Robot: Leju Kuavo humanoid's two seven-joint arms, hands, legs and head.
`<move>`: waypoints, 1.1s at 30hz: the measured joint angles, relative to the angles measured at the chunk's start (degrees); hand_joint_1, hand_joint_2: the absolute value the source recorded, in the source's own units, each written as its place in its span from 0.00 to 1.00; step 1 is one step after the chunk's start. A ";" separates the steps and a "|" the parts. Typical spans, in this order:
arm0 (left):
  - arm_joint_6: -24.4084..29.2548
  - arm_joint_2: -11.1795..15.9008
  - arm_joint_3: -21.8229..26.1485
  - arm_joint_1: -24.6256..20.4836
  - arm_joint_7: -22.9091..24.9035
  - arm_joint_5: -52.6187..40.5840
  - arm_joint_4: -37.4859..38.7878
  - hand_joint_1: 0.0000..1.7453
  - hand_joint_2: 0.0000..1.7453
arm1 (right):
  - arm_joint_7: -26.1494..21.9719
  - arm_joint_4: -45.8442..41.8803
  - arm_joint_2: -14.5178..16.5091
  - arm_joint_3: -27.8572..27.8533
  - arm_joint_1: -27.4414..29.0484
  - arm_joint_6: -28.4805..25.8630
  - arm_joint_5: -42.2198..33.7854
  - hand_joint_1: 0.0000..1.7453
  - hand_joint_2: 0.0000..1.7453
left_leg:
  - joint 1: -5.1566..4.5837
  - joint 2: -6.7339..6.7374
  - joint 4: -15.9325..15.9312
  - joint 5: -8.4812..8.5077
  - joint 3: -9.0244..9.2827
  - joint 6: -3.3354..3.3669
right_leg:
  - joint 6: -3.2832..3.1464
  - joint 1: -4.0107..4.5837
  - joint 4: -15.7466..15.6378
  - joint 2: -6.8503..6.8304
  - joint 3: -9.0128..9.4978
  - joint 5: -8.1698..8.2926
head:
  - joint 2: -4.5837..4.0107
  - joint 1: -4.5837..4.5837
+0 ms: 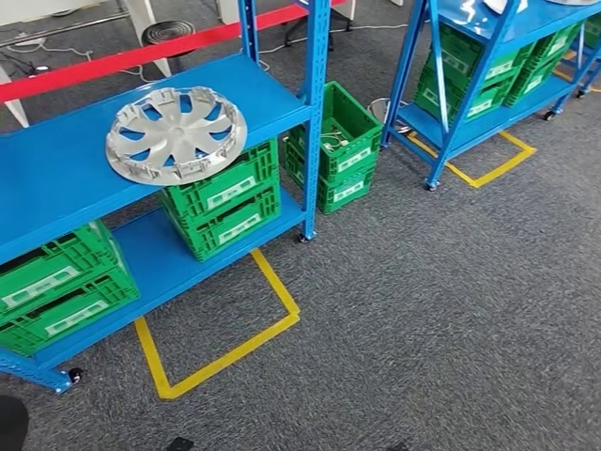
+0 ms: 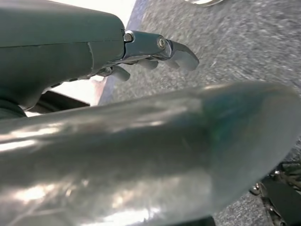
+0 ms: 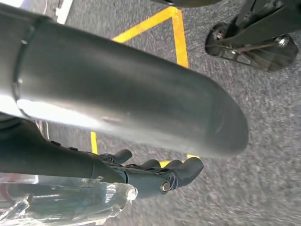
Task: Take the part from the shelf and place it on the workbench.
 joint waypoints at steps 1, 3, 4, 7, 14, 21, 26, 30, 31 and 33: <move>0.02 -0.01 0.02 -0.03 0.00 -0.03 0.00 0.00 0.00 | 0.01 0.00 0.00 0.00 -0.03 0.04 0.11 0.00 0.00 | -0.03 -0.75 0.05 0.03 0.00 -0.20 | -0.13 -0.12 -3.97 1.30 1.79 1.70 | 0.00 0.01; 0.11 -0.02 0.05 -0.12 0.00 -0.19 0.00 0.00 0.00 | 0.01 0.00 0.02 0.00 -0.08 0.14 0.40 0.00 0.00 | -0.07 -2.05 0.21 0.19 -0.28 -0.78 | -0.42 -0.38 -9.12 3.44 4.21 3.11 | 0.00 -0.04; 0.16 0.00 0.06 -0.09 0.00 -0.27 0.00 0.00 0.00 | 0.01 0.00 0.03 0.00 -0.13 0.19 0.53 0.00 0.00 | -0.04 -2.60 0.20 0.36 -0.53 -1.18 | -0.67 -0.37 -9.74 3.80 4.54 2.93 | 0.00 -0.08; 0.20 0.09 0.08 0.28 0.05 -0.42 0.01 0.00 0.00 | -0.09 -0.02 0.23 -0.01 -0.28 0.26 0.73 0.00 0.00 | 0.14 -2.55 0.51 0.34 -1.25 -2.27 | -1.73 -0.28 -9.94 2.10 4.69 3.28 | 0.00 -0.21; 0.20 0.14 0.11 0.00 0.38 -0.96 0.02 0.00 0.00 | -0.19 -0.07 0.29 -0.04 -0.07 0.28 0.87 0.00 0.00 | -0.11 3.66 16.49 -6.43 -8.94 -3.00 | -2.92 0.15 -10.24 -3.66 4.86 3.22 | 0.00 -0.93; 0.17 0.15 0.11 -0.30 0.48 -1.20 0.02 0.00 0.00 | -0.20 -0.07 0.28 -0.06 -0.30 0.27 0.93 0.00 0.00 | -0.67 8.09 0.70 -0.64 -0.47 -1.31 | -1.46 1.09 -10.10 -8.02 5.60 2.21 | 0.00 -0.81; 0.16 0.13 0.16 -0.21 0.52 -1.20 0.02 0.00 0.00 | -0.20 -0.07 0.30 -0.07 -0.26 0.28 0.94 0.00 0.00 | -0.17 4.48 0.39 -0.31 -0.50 0.06 | -0.19 0.56 0.02 -1.96 1.50 -3.82 | 0.01 -0.06; 0.11 0.12 0.19 -0.06 0.52 -1.20 0.02 0.00 0.00 | -0.18 -0.07 0.31 -0.09 0.04 0.29 0.91 0.00 0.00 | -0.15 1.00 0.41 -0.19 -0.47 0.19 | -0.25 0.46 5.67 -0.71 -1.97 -3.97 | 0.00 0.17; 0.07 0.12 0.20 -0.02 0.52 -1.20 0.02 0.00 0.00 | -0.18 -0.07 0.30 -0.10 -0.01 0.29 0.91 0.00 0.00 | -0.09 0.15 0.42 -0.14 -0.38 0.07 | -0.29 0.33 2.08 -0.09 -0.46 -1.64 | 0.00 0.18; -0.01 0.11 0.20 -0.09 0.52 -1.20 0.02 0.00 0.00 | -0.18 -0.07 0.30 -0.11 -0.10 0.29 0.91 0.00 0.00 | -0.08 -1.41 0.57 -0.04 -0.45 -0.39 | -0.33 -0.22 -5.82 3.02 2.98 1.78 | 0.00 0.19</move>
